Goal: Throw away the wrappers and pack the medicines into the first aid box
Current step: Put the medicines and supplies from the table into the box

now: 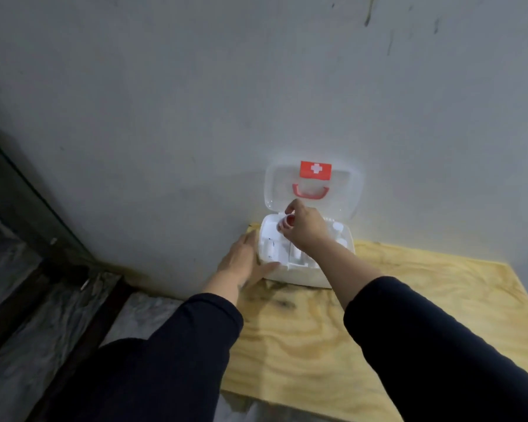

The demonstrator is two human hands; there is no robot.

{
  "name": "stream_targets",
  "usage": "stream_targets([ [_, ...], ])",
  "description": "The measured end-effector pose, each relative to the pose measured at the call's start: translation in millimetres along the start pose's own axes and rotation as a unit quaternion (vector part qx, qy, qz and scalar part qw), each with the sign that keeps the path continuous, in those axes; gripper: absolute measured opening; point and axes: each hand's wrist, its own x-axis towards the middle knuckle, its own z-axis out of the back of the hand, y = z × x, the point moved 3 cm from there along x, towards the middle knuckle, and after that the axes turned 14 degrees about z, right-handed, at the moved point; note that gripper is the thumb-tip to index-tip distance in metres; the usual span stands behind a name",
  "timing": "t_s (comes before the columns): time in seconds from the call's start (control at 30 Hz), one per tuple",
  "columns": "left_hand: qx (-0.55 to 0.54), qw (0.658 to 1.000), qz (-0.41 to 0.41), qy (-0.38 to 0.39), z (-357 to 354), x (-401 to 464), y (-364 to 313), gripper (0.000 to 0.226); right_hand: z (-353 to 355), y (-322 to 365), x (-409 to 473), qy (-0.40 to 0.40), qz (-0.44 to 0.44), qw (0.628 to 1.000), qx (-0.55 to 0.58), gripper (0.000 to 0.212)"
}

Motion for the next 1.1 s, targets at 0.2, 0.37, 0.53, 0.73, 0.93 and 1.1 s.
stream_targets([
  [0.2, -0.061, 0.994, -0.076, 0.048, -5.2, 31.9, -11.2, 0.100, -41.8, -7.3, 37.4, 0.026, -0.030, 0.999, -0.028, 0.029],
  [0.37, -0.067, 0.992, -0.051, 0.089, -17.9, 50.5, 2.3, 0.123, -42.9, -9.1, 45.9, 0.004, -0.042, 0.999, -0.029, 0.034],
  [0.53, -0.067, 0.990, -0.056, 0.112, -14.4, 41.8, 2.5, 0.120, -28.9, -12.5, 41.9, 0.080, -0.064, 0.988, -0.112, 0.034],
  [0.73, -0.059, 0.990, -0.056, 0.115, -18.0, 45.1, 5.6, 0.123, -37.4, -14.7, 46.3, 0.125, -0.101, 0.978, -0.136, 0.027],
  [0.93, -0.039, 0.990, -0.062, 0.117, -18.0, 48.2, 8.1, 0.122, -42.1, -13.8, 49.3, 0.116, -0.118, 0.976, -0.143, 0.021],
  [1.1, -0.039, 0.991, -0.053, 0.115, -18.2, 47.9, 6.9, 0.127, -42.9, -17.9, 49.7, 0.069, -0.120, 0.982, -0.128, 0.021],
])
